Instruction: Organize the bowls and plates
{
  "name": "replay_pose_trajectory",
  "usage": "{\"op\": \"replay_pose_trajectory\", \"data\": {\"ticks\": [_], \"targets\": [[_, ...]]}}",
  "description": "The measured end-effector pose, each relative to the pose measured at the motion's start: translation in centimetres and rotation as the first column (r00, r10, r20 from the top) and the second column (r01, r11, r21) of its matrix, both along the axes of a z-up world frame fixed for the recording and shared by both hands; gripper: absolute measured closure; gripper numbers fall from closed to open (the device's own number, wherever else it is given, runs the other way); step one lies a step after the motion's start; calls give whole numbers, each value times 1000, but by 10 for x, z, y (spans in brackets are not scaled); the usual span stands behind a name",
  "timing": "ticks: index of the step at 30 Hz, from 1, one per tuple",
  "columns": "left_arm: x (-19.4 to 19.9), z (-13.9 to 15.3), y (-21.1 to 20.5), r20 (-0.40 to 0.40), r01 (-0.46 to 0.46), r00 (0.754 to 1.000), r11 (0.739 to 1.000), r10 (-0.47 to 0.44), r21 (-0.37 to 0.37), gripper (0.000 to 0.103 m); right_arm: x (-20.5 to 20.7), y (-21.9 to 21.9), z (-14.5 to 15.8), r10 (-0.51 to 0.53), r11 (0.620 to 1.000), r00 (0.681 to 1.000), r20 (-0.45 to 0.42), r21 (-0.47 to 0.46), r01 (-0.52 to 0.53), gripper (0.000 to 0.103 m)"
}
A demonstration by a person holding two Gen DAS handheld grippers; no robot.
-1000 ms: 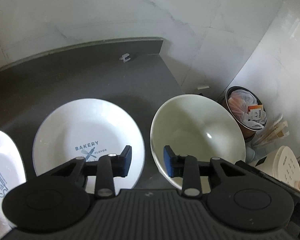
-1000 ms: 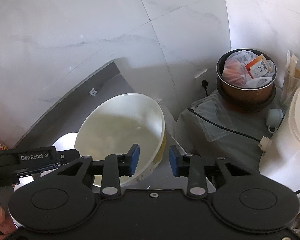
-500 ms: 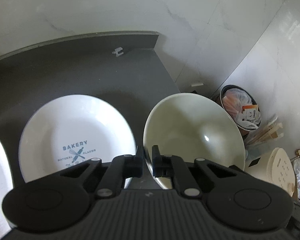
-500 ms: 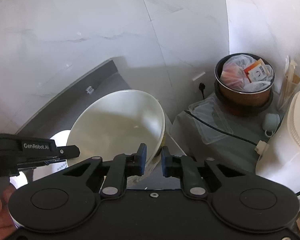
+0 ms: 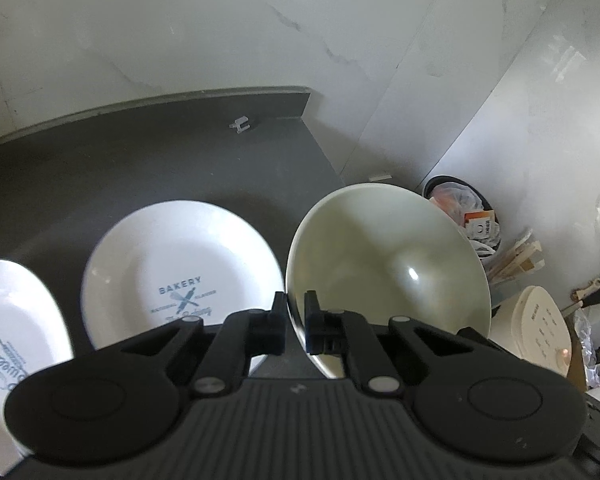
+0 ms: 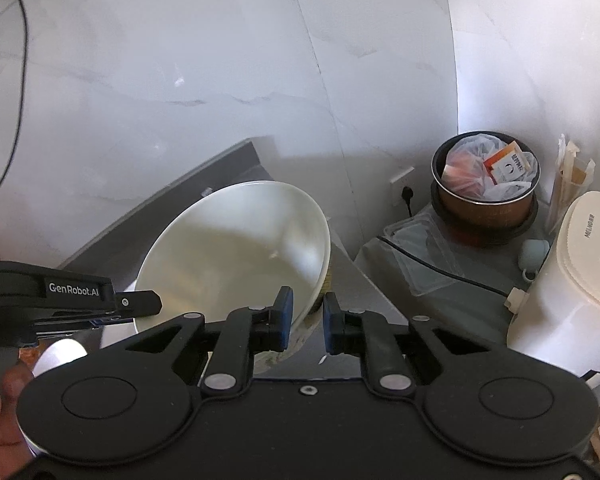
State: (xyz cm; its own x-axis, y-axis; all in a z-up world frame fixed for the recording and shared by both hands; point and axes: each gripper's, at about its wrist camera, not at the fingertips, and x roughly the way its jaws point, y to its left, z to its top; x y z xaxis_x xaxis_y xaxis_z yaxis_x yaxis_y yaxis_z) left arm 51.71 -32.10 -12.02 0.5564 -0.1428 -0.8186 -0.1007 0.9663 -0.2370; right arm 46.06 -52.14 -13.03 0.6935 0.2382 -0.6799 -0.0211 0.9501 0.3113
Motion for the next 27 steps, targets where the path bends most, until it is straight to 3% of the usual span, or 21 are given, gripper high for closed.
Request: {"op": "replay_pose_trajectory", "data": {"ticks": [27], "targets": [[-100,49,62,50,38,998,999,-37,-9,97,-104,62,59,26,1000,997,77,-15,-25,87]]}}
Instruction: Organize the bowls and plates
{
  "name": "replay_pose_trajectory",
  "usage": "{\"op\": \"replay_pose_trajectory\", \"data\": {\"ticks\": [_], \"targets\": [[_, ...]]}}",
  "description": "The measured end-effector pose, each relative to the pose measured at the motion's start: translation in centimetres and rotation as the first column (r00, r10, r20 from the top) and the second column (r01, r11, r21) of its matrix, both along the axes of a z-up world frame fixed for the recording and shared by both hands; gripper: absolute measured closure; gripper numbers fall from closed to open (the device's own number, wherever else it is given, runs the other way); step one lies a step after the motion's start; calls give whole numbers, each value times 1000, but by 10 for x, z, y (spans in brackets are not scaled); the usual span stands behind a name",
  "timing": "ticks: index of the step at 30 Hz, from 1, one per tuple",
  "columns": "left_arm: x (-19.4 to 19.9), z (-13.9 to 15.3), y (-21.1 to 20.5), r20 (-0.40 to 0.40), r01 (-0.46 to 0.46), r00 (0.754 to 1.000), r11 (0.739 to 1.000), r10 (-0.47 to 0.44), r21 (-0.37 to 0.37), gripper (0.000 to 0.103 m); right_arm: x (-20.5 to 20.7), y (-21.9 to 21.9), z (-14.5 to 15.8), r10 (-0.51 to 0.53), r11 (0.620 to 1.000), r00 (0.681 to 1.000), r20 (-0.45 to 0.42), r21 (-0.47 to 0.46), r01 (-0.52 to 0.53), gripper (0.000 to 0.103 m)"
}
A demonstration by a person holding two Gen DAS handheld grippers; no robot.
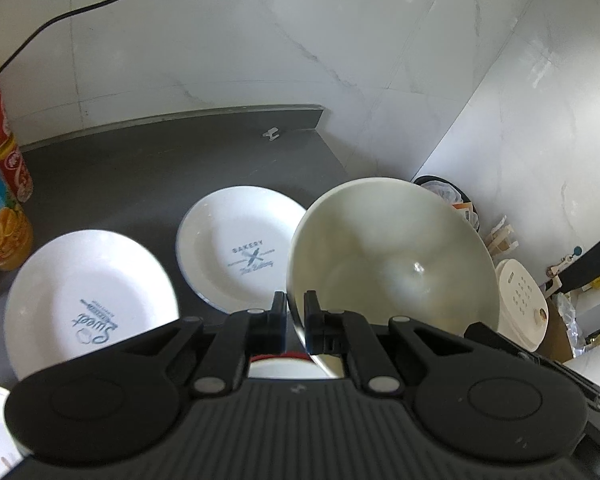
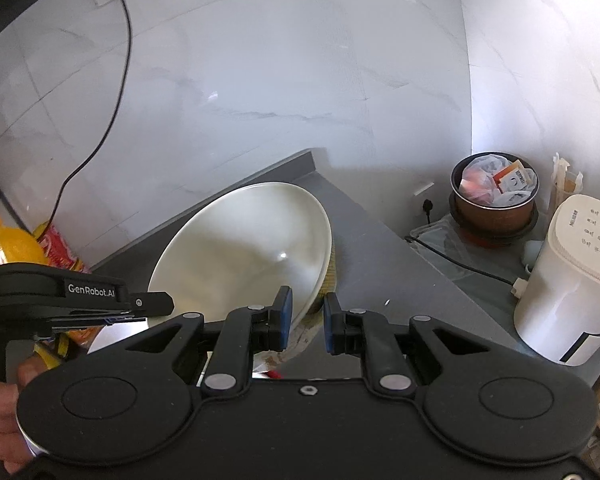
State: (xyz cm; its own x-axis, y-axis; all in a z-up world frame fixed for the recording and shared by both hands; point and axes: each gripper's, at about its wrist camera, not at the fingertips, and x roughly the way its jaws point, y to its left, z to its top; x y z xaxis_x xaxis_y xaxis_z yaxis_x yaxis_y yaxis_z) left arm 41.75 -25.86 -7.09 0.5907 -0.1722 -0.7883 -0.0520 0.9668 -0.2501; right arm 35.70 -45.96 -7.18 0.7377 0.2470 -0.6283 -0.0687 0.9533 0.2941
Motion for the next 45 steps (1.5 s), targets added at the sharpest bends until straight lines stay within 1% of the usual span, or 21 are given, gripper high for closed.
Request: {"op": "replay_pose_trajectory", "data": {"ticks": [9,25,45], "targets": [[-28,7,19,1,19,1000,1000,-19,-5,97,-24,13,1,20,1000,999,-29,15,-19,87],[-67,-9,34,-70,17,997,1000,-17,-3,96,-54,29,-6,73,997,993,-93,-7,-74,86],[-83,-36,37,-160,8,987,999,-3,31,96,-63,41,-25,125,990,975,-185,-38,-134,86]]}}
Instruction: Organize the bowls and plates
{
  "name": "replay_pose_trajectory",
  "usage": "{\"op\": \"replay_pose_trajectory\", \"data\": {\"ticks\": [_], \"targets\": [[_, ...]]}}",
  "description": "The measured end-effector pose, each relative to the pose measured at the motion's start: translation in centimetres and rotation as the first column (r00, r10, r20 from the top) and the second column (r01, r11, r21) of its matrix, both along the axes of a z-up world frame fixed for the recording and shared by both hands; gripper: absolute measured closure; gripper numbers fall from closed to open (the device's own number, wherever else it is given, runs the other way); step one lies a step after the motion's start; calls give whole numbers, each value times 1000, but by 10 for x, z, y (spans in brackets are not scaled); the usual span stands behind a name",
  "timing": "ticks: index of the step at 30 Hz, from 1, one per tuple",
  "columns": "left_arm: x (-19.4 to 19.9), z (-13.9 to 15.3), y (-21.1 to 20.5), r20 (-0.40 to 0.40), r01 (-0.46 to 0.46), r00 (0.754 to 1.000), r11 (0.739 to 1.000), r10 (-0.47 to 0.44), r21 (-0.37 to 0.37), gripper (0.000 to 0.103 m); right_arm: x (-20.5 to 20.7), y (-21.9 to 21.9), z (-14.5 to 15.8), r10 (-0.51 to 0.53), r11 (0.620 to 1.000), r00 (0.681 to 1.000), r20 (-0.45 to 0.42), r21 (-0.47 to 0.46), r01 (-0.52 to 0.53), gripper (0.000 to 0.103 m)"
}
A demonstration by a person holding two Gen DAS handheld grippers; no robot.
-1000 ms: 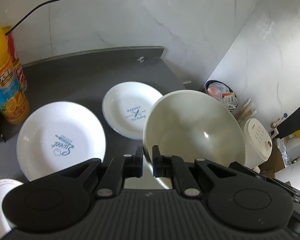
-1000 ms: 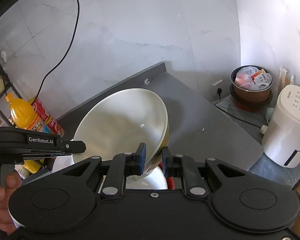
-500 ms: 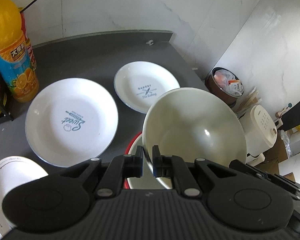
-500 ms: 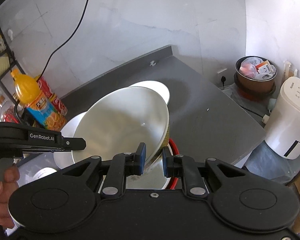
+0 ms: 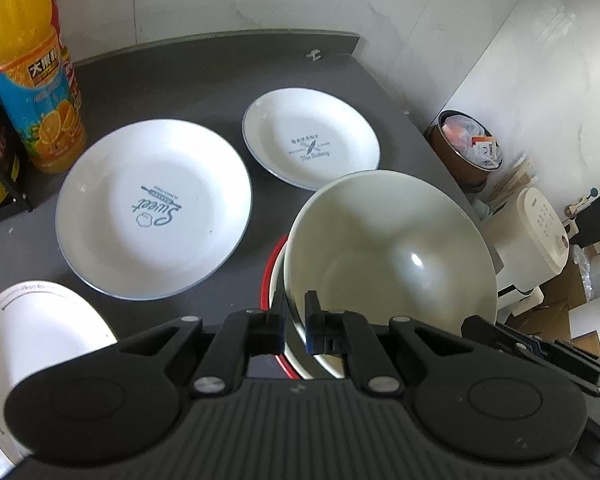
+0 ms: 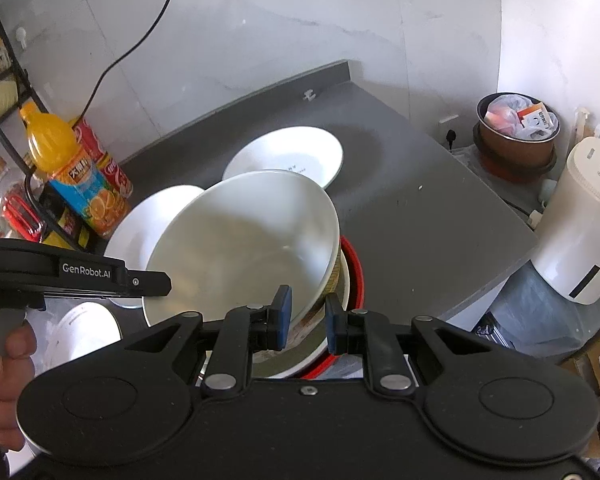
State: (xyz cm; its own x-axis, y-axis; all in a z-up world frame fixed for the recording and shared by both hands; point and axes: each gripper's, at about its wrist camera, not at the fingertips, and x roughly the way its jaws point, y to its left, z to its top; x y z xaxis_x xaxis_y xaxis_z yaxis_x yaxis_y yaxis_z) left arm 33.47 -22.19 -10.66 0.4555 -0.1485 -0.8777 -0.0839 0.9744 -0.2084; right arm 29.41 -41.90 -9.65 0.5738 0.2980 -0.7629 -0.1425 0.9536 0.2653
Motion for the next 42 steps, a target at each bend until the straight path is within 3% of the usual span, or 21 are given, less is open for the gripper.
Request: {"op": "replay_pose_trajectory", "data": {"ticks": [12,25,28,33,42], "targets": [[-1,-15,1,-45,-4,999,1000,5,8,96,4,4,-11,33,999,999,-41,-37,-35,85],[2,-13,-3,-45,1,999,1000,0,16,93,10,-5,-7,75,997,996,-49,7,-74,78],[3,-7,-2,-31,-17,999,999,18,27,89,12,-9,-3,97,995,995,-33,13,-97,78],[4,-3,-2,-18,-72,997,996,73,44,86,18,-14,-8,138,990,990,-21,-21,-139,94],[2,6,-5,-16,-188,982,979,190,75,75,33,-28,-9,212,976,976,-54,65,-209,90]]}}
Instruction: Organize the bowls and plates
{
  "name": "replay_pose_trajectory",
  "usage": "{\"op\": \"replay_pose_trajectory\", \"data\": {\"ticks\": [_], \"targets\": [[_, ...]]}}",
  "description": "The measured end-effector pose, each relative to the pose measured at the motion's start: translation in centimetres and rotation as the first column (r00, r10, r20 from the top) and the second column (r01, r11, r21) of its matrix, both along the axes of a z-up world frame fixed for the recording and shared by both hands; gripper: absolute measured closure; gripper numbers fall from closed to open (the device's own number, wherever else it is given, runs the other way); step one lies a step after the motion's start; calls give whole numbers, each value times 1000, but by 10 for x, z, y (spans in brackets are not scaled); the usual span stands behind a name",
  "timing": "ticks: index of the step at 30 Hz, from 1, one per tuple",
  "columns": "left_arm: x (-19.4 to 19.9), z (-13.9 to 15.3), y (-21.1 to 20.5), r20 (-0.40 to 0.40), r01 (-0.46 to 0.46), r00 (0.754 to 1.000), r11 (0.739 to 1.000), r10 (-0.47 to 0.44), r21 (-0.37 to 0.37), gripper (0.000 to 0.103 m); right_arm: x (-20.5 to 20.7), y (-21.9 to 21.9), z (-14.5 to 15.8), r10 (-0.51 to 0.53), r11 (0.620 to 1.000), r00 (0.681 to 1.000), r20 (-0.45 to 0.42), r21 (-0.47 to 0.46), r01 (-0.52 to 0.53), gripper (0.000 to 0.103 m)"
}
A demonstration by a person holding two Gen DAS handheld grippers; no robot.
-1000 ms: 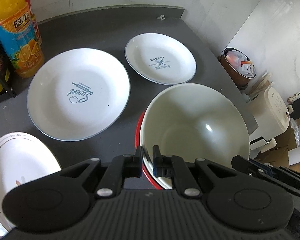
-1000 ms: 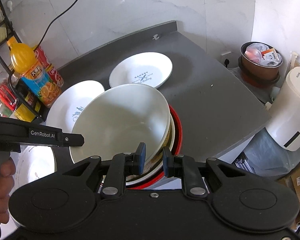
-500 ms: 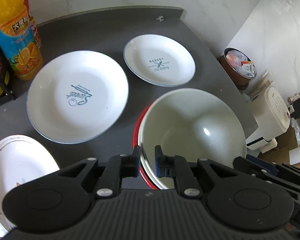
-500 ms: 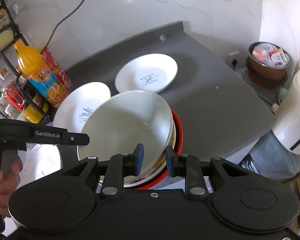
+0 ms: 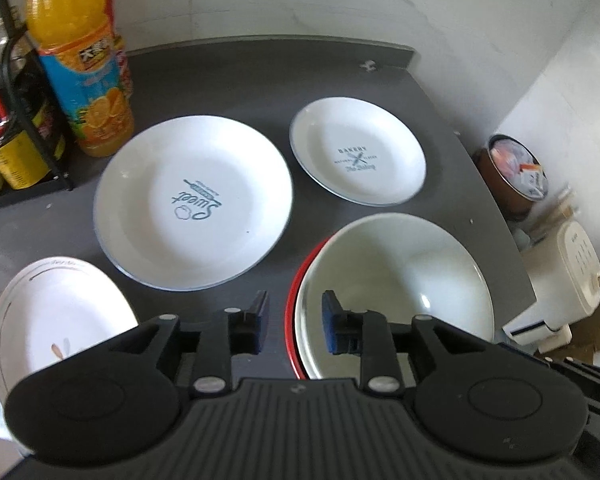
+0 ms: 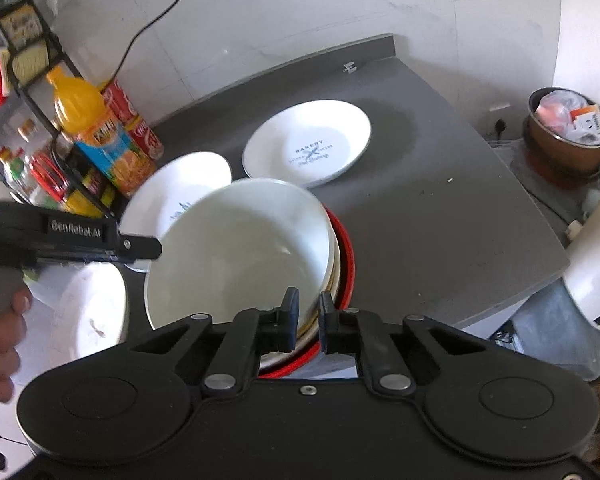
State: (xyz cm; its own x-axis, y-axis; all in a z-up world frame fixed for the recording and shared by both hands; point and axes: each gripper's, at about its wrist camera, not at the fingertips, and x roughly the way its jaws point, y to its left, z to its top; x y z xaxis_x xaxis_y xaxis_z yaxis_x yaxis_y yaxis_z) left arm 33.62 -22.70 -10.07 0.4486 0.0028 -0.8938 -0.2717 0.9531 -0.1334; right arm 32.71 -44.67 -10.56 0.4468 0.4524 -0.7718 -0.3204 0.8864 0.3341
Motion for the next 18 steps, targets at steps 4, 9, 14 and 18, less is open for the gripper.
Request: {"op": "replay_pose_trajectory", "data": {"ticks": [4,9,14,18], "targets": [[-5,9,2,15,-60,998,998,60,11,62,8,-4,13,55,998,998,37,28,-56,79],[-13,18,11,38,-139,990,989,137,40,46,20,2,22,114,993,991,66,35,-116,78],[-21,23,25,49,-206,978,977,203,61,34,26,15,30,128,989,989,76,63,-132,60],[-23,25,39,58,-238,970,969,235,67,32,28,31,35,138,987,987,84,70,-144,59]]}}
